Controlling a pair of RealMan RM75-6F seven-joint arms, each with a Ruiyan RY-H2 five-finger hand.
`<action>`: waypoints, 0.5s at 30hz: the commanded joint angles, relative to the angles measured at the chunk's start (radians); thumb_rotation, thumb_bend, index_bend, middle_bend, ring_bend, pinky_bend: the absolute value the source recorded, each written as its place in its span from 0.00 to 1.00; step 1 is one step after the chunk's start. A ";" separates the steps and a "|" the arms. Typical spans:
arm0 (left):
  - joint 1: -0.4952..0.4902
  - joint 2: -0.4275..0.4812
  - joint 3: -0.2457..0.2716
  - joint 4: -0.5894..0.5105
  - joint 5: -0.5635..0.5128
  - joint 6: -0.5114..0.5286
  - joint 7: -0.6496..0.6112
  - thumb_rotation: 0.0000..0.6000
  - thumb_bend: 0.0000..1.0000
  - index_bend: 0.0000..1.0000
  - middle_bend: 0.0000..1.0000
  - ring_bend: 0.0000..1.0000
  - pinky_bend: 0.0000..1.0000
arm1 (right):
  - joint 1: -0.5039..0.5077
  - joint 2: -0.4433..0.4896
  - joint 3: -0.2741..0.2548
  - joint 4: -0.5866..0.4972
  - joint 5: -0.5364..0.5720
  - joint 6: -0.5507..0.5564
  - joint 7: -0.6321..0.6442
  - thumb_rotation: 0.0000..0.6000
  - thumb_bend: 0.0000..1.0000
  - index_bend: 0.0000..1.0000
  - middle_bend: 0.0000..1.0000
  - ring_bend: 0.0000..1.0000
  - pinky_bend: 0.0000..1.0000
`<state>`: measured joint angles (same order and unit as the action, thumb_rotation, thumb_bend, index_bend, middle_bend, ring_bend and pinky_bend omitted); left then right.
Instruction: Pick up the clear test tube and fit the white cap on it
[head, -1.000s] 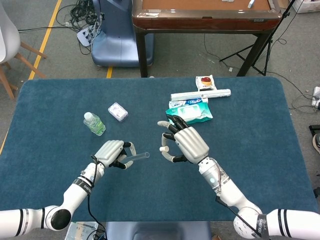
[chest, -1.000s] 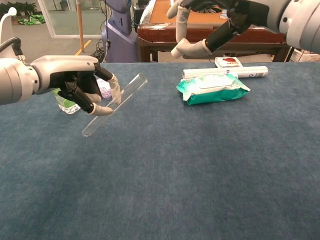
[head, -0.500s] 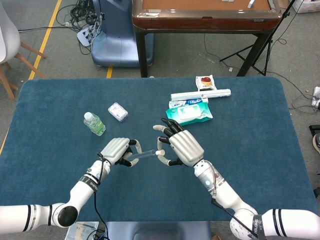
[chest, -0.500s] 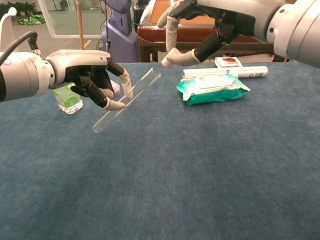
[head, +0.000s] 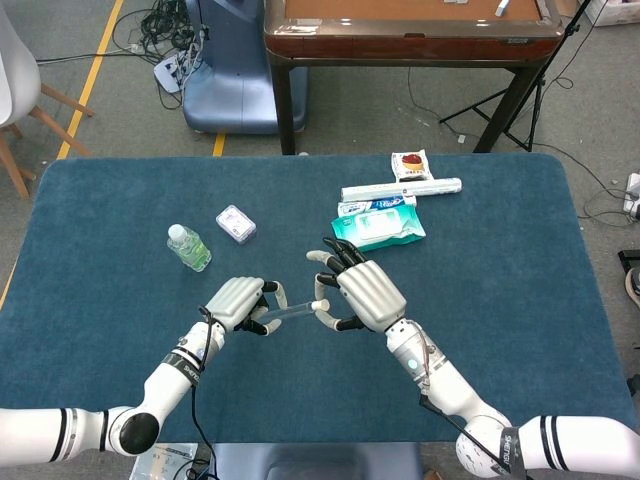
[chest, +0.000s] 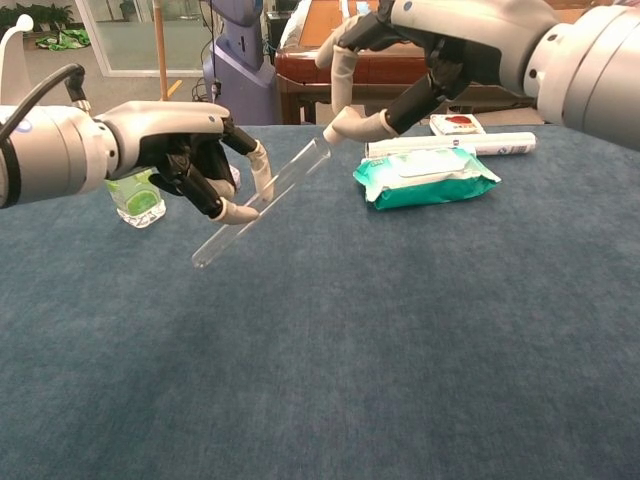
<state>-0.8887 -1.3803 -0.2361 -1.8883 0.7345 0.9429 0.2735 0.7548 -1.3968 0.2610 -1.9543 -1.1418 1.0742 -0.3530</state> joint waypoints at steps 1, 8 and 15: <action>-0.002 0.001 0.001 0.000 -0.002 0.000 -0.002 1.00 0.32 0.59 1.00 1.00 1.00 | 0.001 -0.001 -0.002 0.000 0.003 0.001 0.000 1.00 0.36 0.58 0.19 0.00 0.00; -0.005 0.006 0.006 0.001 -0.004 0.002 -0.007 1.00 0.32 0.59 1.00 1.00 1.00 | 0.004 -0.001 -0.009 0.005 0.009 0.002 0.004 1.00 0.36 0.59 0.19 0.00 0.00; -0.010 0.006 0.009 0.000 -0.006 0.002 -0.010 1.00 0.32 0.59 1.00 1.00 1.00 | 0.011 -0.007 -0.011 0.014 0.015 -0.002 0.011 1.00 0.36 0.58 0.19 0.00 0.00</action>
<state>-0.8981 -1.3742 -0.2274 -1.8887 0.7288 0.9451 0.2630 0.7652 -1.4033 0.2500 -1.9413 -1.1270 1.0727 -0.3423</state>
